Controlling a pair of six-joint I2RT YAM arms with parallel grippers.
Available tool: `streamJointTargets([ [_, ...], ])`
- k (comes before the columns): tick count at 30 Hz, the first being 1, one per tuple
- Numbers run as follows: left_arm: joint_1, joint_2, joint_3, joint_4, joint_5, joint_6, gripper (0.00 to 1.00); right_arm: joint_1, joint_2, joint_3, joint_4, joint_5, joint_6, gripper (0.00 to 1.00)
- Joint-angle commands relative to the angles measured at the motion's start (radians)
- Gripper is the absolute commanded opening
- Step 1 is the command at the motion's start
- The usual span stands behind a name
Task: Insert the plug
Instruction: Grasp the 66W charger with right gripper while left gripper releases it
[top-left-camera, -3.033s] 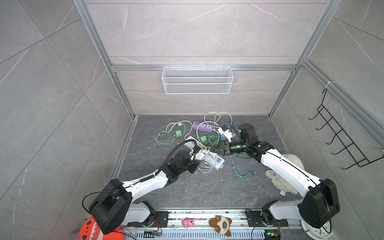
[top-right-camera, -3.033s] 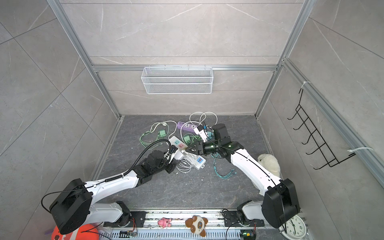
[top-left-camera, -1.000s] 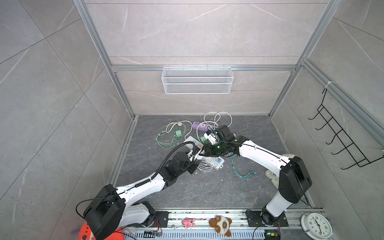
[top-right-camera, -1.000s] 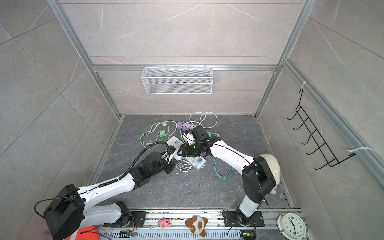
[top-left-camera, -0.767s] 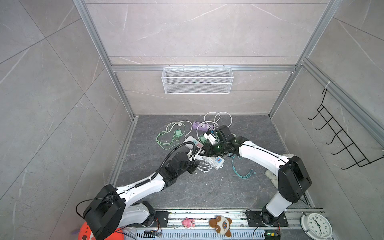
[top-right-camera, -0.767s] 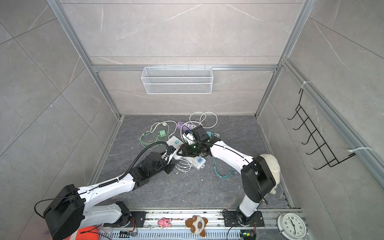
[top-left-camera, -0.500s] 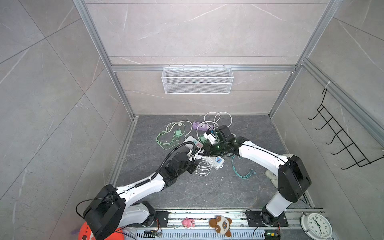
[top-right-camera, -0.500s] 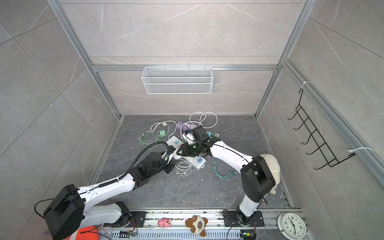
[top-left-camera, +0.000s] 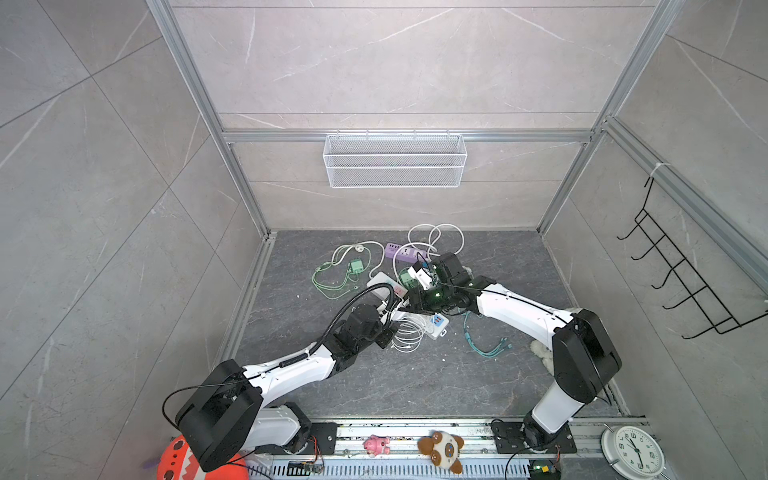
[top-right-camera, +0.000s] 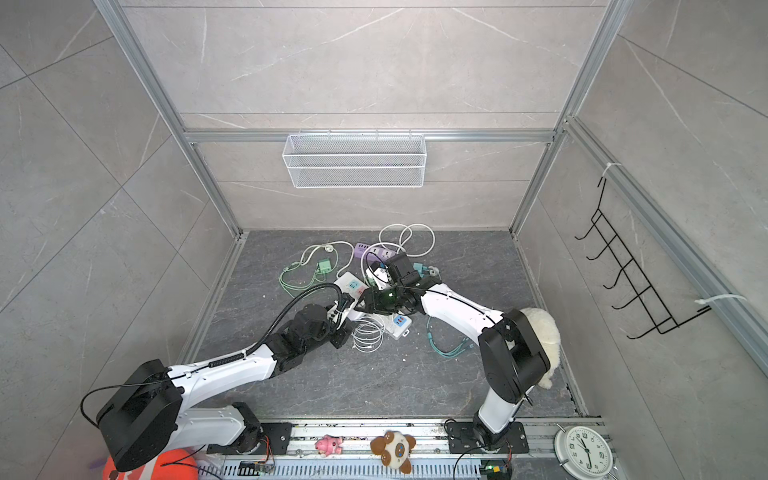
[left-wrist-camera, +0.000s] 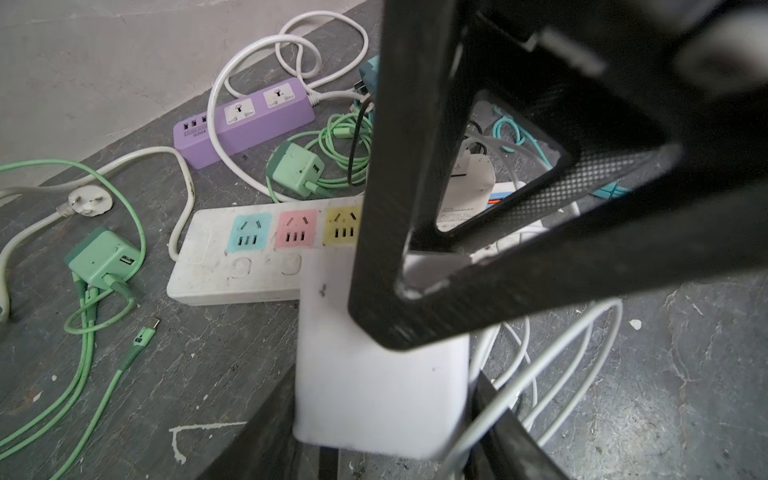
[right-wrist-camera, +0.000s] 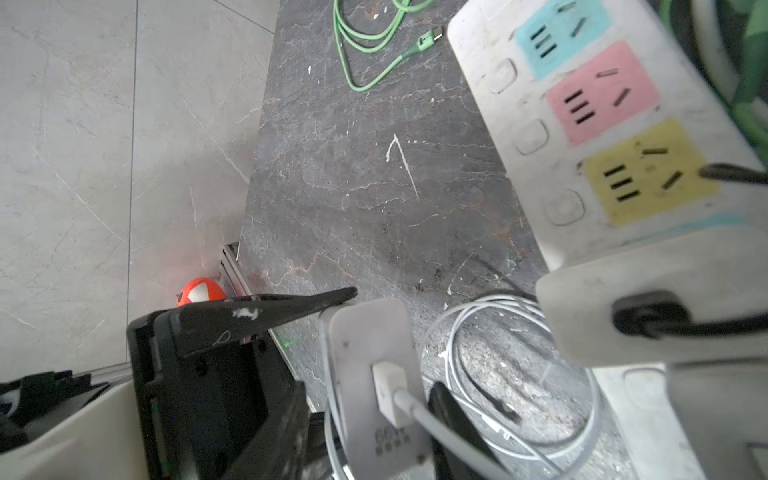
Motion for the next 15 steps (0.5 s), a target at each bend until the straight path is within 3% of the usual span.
streamJointTargets([
  [1,-0.006,0.002,0.024,0.158,0.024,0.023,0.37,0.046,0.007,0.009,0.012,-0.125,-0.010,0.52],
  [9,-0.007,-0.006,0.022,0.170,0.040,0.021,0.37,0.057,0.029,0.022,0.003,-0.100,-0.019,0.51],
  [15,-0.007,0.001,0.027,0.183,0.040,0.022,0.37,0.081,0.046,0.036,0.001,-0.104,-0.026,0.42],
])
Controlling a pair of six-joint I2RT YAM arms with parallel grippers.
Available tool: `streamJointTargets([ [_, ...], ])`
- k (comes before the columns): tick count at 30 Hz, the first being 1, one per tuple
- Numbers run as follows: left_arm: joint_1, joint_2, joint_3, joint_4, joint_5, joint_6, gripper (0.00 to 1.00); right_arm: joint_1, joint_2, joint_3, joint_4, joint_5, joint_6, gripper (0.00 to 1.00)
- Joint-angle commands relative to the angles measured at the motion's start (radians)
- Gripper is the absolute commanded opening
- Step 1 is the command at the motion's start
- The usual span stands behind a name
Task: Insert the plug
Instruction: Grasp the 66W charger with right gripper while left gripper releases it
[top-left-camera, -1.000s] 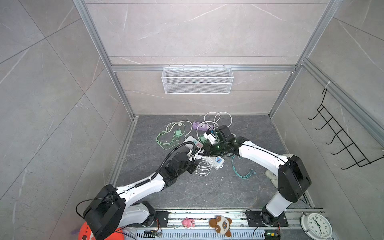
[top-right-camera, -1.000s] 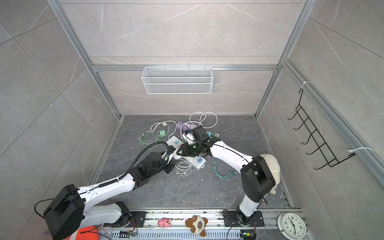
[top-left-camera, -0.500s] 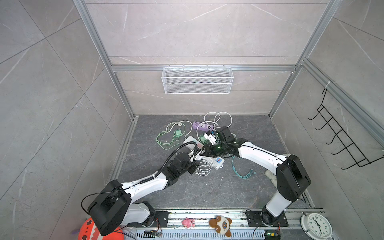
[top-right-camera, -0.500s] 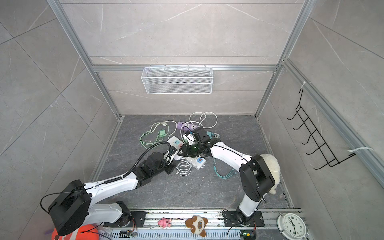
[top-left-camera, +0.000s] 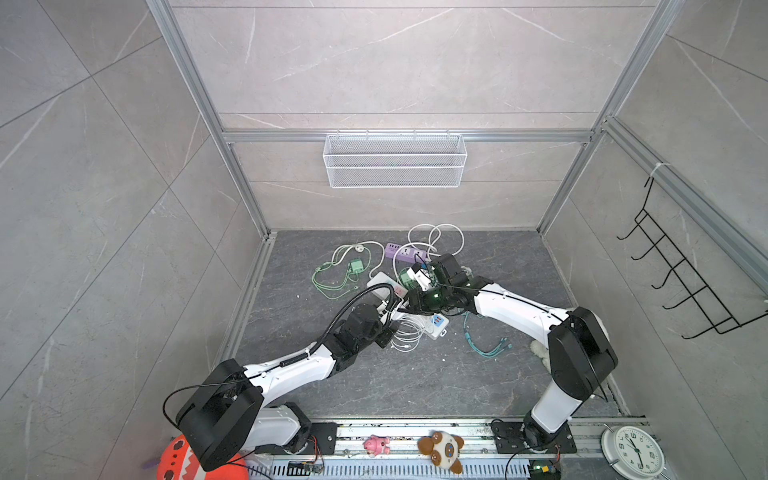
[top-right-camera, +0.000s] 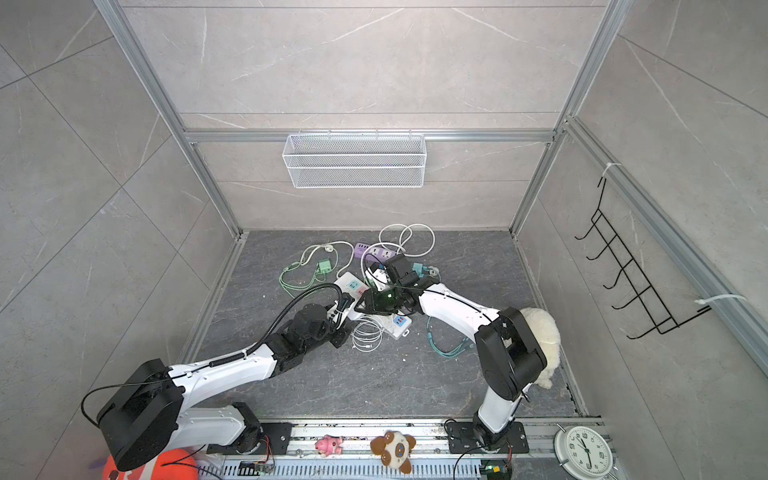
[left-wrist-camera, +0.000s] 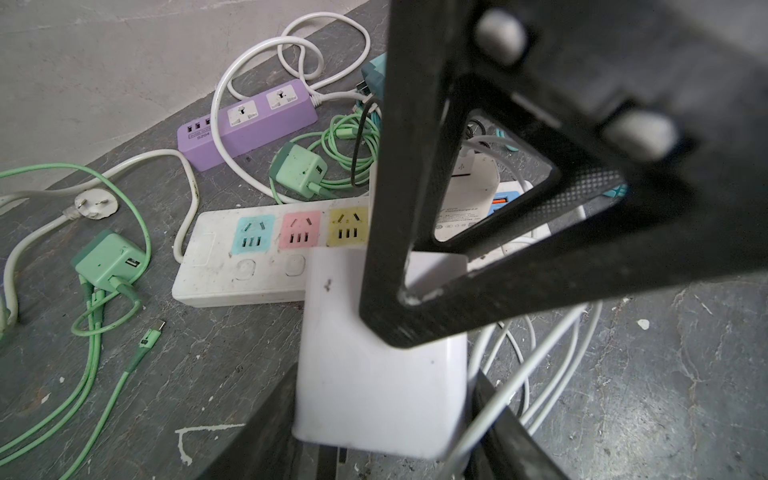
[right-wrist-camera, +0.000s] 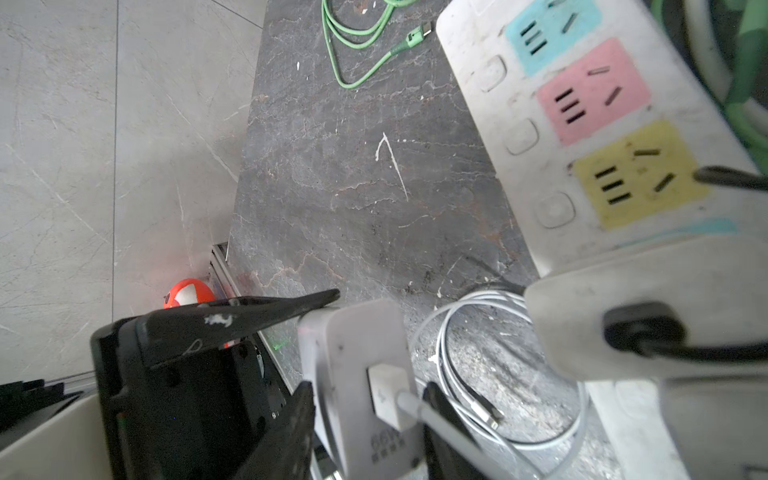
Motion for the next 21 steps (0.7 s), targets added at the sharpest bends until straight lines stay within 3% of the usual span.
streamJointTargets([
  [1,-0.008,0.001,0.027,0.179,0.041,0.016,0.37,0.076,0.016,0.029,0.004,-0.125,-0.009,0.39],
  [6,-0.009,0.007,0.033,0.173,0.013,0.017,0.37,0.077,-0.002,0.028,-0.004,-0.118,-0.019,0.18],
  [11,-0.008,0.018,0.047,0.148,-0.032,0.006,0.45,0.077,-0.029,0.033,-0.038,-0.044,-0.028,0.09],
  [18,-0.009,-0.007,0.054,0.073,-0.090,-0.003,0.81,0.074,-0.079,0.074,-0.164,0.170,-0.066,0.06],
  [21,-0.008,-0.029,0.035,0.062,-0.133,0.009,0.89,0.071,-0.100,0.085,-0.192,0.220,-0.072,0.05],
])
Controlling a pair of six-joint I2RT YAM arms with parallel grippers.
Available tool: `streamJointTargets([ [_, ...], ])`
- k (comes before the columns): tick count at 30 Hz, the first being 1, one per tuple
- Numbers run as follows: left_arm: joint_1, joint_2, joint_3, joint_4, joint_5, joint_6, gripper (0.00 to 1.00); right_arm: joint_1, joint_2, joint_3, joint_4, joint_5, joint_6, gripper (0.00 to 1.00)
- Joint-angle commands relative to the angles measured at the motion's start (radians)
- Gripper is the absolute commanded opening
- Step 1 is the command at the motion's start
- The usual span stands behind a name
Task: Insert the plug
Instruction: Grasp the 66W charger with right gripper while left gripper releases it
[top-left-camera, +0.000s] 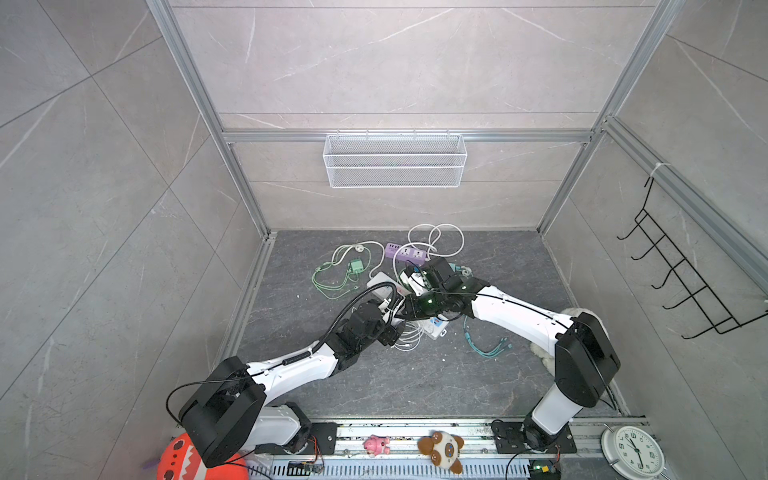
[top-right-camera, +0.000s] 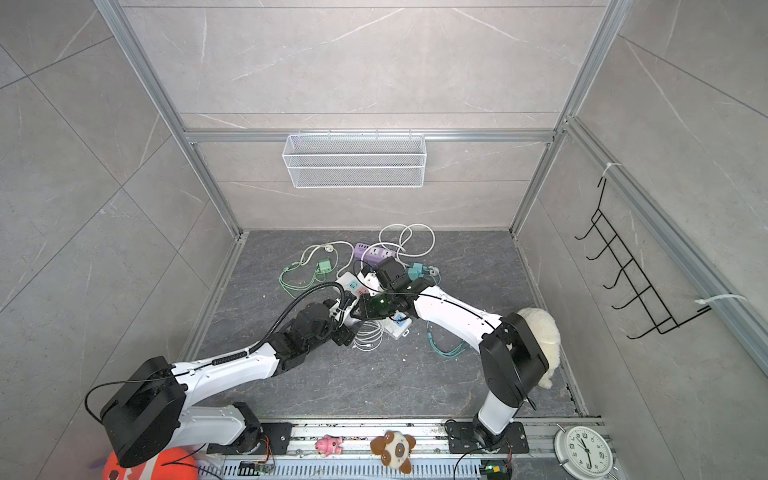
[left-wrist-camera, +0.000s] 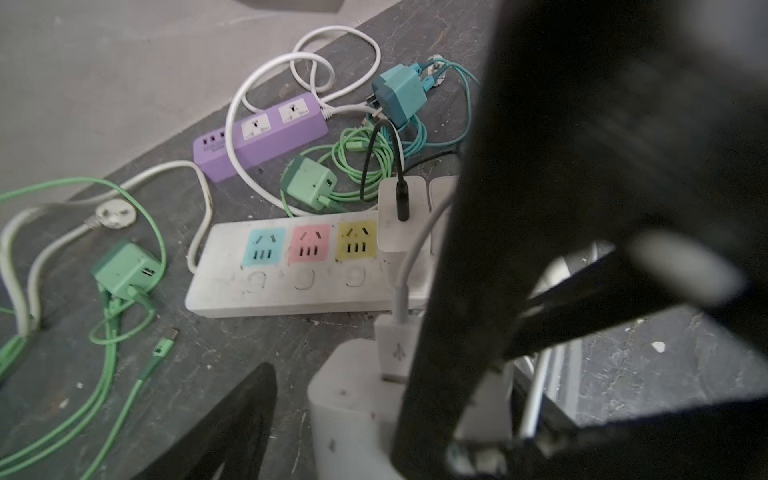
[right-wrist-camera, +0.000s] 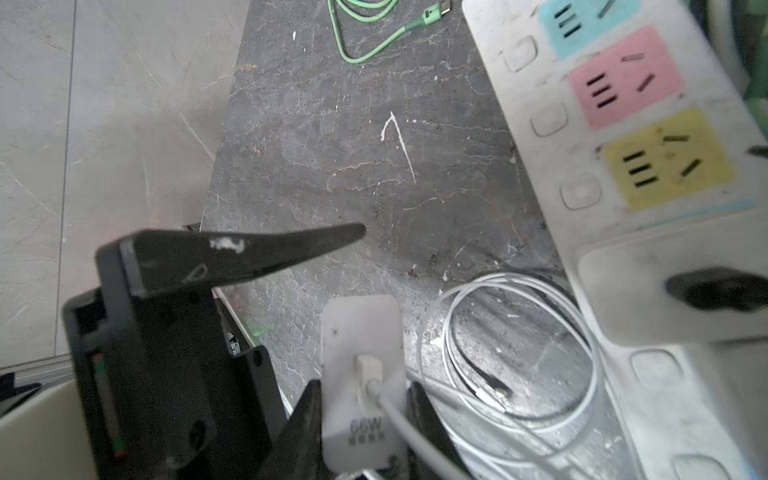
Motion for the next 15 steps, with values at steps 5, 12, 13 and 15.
streamJointTargets([
  [5,0.001,-0.100,-0.016,0.030,-0.089,0.026,0.93,-0.021,-0.079,0.038,-0.102,0.181,-0.018,0.06],
  [12,0.001,-0.180,0.003,-0.112,-0.095,0.045,0.95,-0.093,-0.122,0.031,-0.110,0.261,-0.023,0.06],
  [13,0.002,-0.193,-0.002,-0.119,-0.104,0.050,0.96,-0.107,-0.128,0.030,-0.109,0.263,-0.022,0.06],
  [15,0.007,-0.208,-0.001,-0.115,-0.176,0.044,0.98,-0.127,-0.145,0.028,-0.117,0.267,-0.026,0.06],
])
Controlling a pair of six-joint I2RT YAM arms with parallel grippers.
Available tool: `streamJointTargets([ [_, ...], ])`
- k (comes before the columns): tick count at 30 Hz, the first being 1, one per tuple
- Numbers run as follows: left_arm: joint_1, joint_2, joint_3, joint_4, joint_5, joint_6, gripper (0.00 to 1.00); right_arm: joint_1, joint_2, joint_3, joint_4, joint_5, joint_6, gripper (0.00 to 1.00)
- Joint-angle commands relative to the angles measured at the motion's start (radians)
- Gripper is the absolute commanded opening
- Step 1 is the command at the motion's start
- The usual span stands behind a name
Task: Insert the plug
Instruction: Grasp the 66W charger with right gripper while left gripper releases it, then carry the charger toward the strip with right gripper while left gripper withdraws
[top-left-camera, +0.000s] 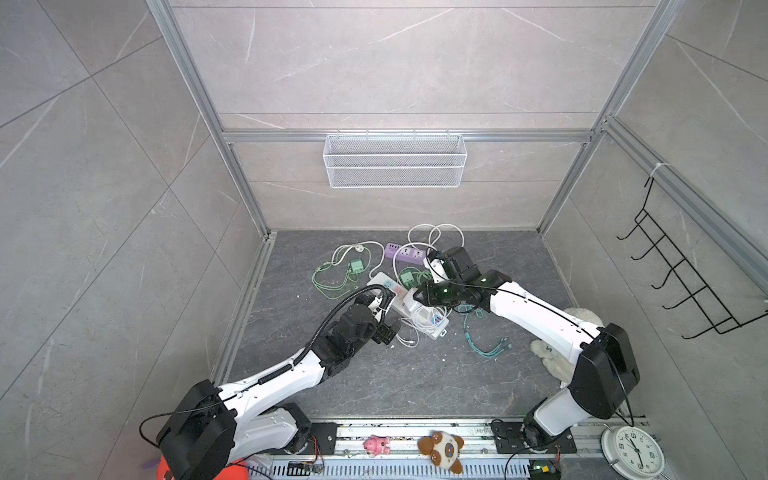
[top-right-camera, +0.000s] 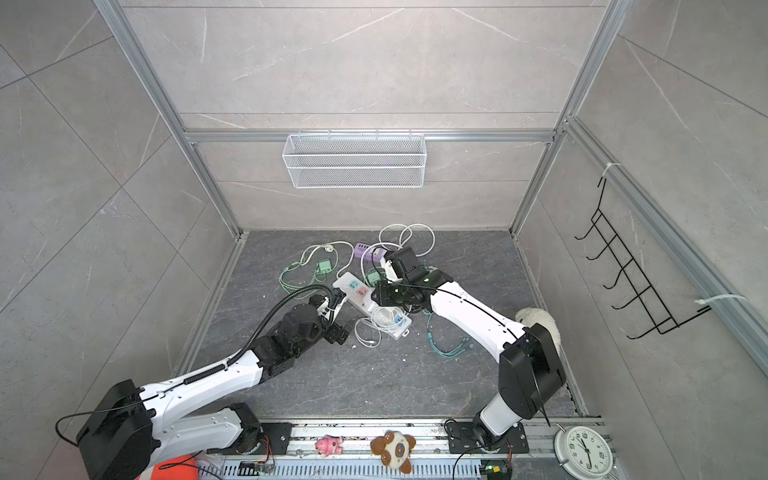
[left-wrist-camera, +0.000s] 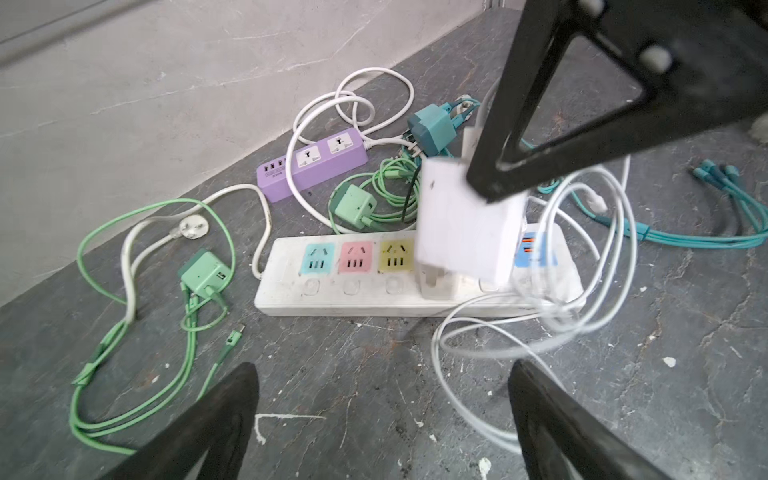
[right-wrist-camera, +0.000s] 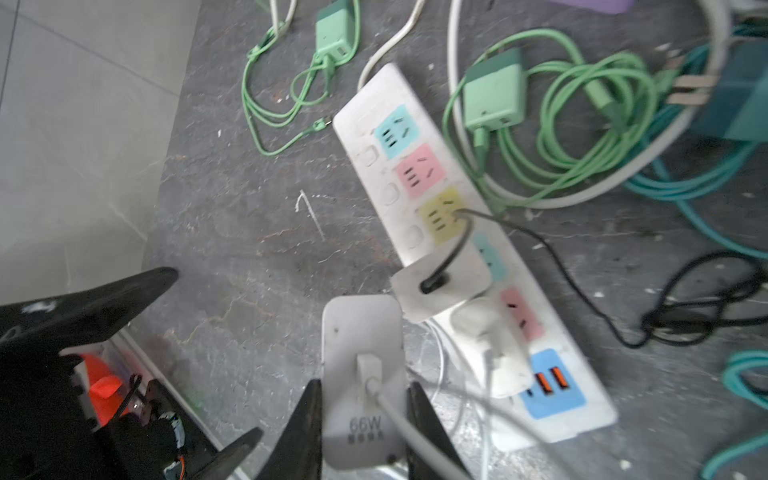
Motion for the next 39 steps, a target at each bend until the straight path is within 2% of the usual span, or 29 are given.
streamJointTargets([
  [1,0.021,-0.038,0.011,-0.010,-0.124,0.012,0.97,-0.028,-0.063,0.007,-0.029,0.052,-0.029,0.06],
  [4,0.088,-0.011,0.029,0.021,-0.111,-0.013,0.97,-0.053,-0.107,-0.015,-0.044,0.051,-0.036,0.07],
  [6,0.162,0.051,0.070,0.037,-0.055,-0.044,0.96,-0.066,-0.148,-0.036,-0.066,0.070,-0.044,0.07],
  [10,0.248,0.266,0.181,0.110,0.007,-0.012,0.96,-0.074,-0.208,-0.081,-0.094,0.074,-0.054,0.08],
  [13,0.291,0.441,0.313,0.111,0.066,0.027,0.94,-0.074,-0.216,-0.119,-0.065,0.012,-0.044,0.08],
  [16,0.352,0.565,0.406,0.146,0.175,-0.001,0.92,-0.070,-0.213,-0.149,-0.019,-0.039,-0.015,0.07],
  [23,0.455,0.780,0.596,0.148,0.338,-0.092,0.86,0.033,-0.158,-0.137,0.002,-0.055,0.010,0.08],
  [28,0.482,0.908,0.743,0.114,0.412,-0.134,0.84,0.095,-0.056,-0.128,0.073,-0.064,0.050,0.08],
  [34,0.481,1.030,0.916,-0.029,0.494,-0.153,0.75,0.102,0.013,-0.122,0.104,-0.021,0.074,0.07],
  [39,0.461,1.044,0.955,-0.142,0.458,-0.111,0.73,0.101,0.043,-0.123,0.102,0.014,0.078,0.08],
])
